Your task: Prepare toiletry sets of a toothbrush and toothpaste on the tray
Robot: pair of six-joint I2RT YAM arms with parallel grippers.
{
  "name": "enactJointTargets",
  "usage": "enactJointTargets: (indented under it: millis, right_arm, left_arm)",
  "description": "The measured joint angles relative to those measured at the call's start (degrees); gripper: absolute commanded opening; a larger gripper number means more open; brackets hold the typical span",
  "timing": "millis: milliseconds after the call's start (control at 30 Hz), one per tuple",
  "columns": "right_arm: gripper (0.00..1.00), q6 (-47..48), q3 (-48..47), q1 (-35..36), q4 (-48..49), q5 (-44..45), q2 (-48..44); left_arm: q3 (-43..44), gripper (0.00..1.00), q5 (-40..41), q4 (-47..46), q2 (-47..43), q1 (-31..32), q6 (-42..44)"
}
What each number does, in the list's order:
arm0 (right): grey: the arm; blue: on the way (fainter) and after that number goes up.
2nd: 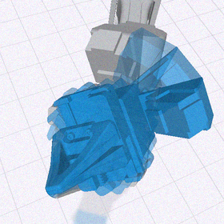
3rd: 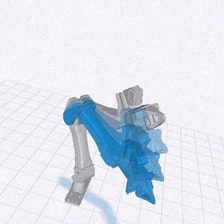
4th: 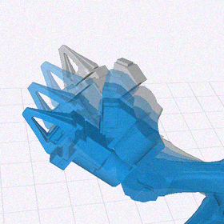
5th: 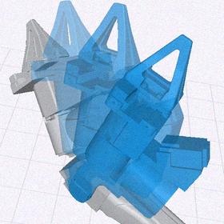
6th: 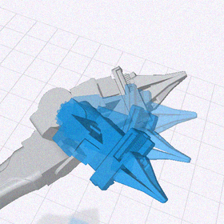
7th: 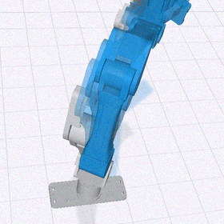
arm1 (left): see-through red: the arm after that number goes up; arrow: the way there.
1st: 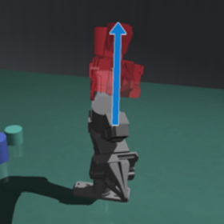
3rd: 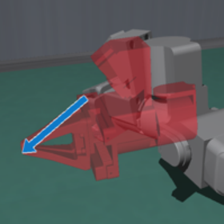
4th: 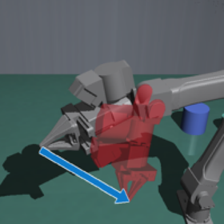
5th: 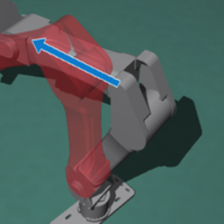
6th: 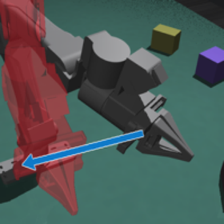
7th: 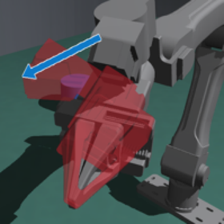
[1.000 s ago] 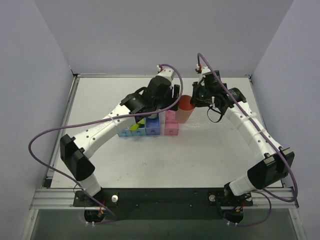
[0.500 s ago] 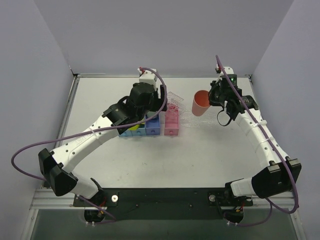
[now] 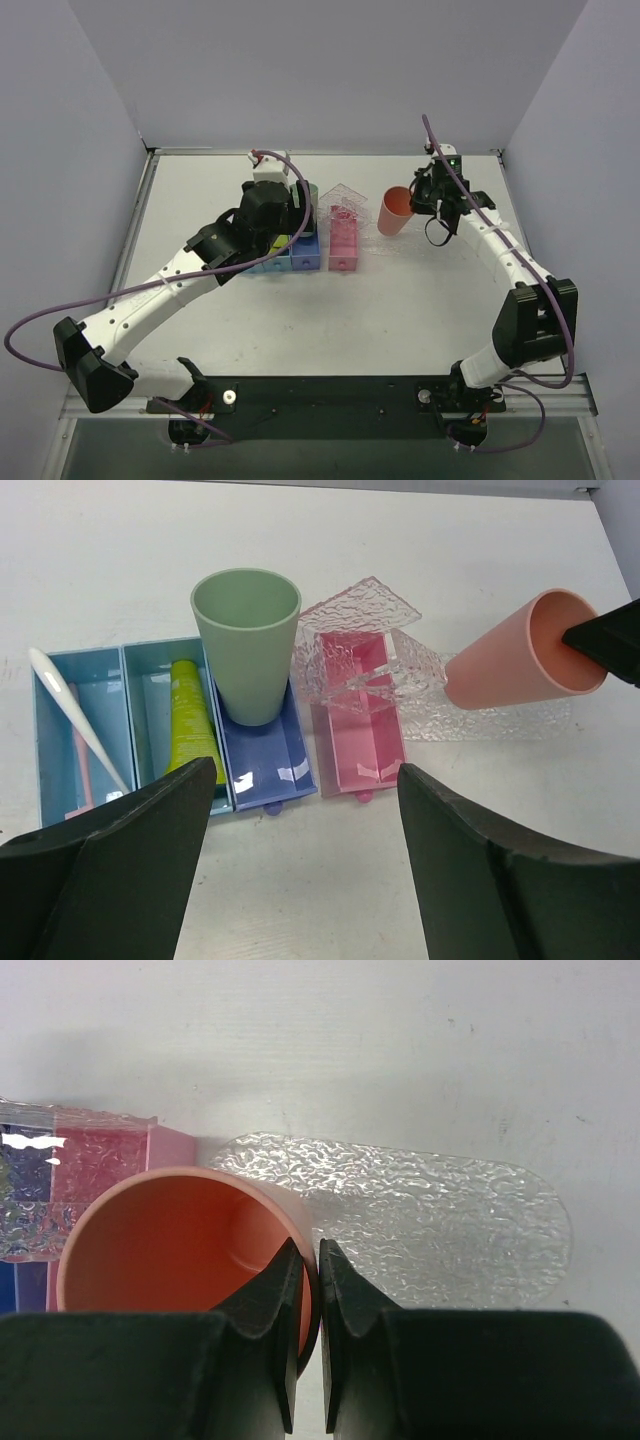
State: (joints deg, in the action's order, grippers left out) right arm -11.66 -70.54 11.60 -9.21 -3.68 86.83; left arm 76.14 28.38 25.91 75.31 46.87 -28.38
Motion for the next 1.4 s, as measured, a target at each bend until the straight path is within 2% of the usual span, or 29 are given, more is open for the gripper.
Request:
enactJointTargets:
  millis: [500, 1400]
  right_arm:
    - [0.0, -0.9, 2.5, 1.7, 3.7, -1.6, 4.4]
    - [0.0, -0.9, 2.4, 2.9, 6.8, 1.4, 9.6]
  left_arm:
    - [-0.4, 0.84, 0.0, 0.0, -0.3, -0.4, -1.3]
    - [-0.4, 0.84, -0.1, 0.4, 0.3, -0.5, -1.4]
